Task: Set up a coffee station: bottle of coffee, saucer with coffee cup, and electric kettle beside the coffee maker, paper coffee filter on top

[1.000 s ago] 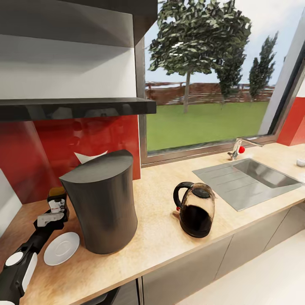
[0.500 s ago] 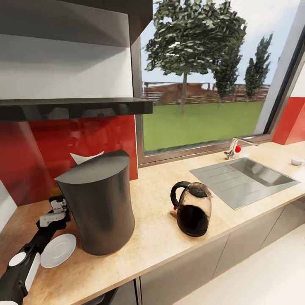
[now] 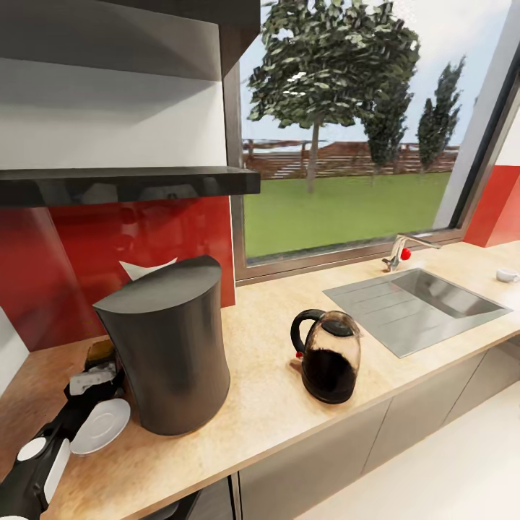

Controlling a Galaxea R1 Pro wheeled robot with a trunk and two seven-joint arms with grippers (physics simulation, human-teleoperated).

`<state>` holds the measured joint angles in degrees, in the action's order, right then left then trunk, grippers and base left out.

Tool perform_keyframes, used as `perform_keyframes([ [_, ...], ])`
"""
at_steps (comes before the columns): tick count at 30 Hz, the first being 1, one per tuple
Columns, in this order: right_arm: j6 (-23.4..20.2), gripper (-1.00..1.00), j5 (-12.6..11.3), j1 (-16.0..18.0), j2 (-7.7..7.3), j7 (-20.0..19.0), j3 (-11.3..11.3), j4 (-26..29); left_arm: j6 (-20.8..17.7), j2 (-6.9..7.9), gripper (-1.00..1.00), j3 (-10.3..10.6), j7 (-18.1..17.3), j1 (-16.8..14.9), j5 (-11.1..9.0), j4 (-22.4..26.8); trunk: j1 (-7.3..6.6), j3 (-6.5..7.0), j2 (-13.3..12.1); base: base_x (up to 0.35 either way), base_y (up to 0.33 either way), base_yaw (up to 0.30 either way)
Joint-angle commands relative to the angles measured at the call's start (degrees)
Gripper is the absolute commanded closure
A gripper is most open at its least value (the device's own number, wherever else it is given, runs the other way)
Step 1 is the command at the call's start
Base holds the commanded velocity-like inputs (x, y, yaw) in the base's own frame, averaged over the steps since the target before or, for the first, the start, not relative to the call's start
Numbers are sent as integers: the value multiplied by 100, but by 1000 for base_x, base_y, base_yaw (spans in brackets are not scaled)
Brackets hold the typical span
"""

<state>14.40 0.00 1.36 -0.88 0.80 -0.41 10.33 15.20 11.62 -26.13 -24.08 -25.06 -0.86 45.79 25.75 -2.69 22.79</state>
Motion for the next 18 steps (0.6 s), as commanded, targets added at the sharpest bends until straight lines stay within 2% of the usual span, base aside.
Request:
perform_keyframes([
  [1, 19, -100, 0, 5, 0, 8, -3, -5, 9, -2, -100, -20, -44, -8, -10, -13, 3, -13, 13, 0, 0, 0],
  [18, 19, -100, 0, 5, 0, 8, -3, -5, 9, -2, -100, -24, -45, -8, -20, 34, 3, -13, 13, 0, 0, 0],
])
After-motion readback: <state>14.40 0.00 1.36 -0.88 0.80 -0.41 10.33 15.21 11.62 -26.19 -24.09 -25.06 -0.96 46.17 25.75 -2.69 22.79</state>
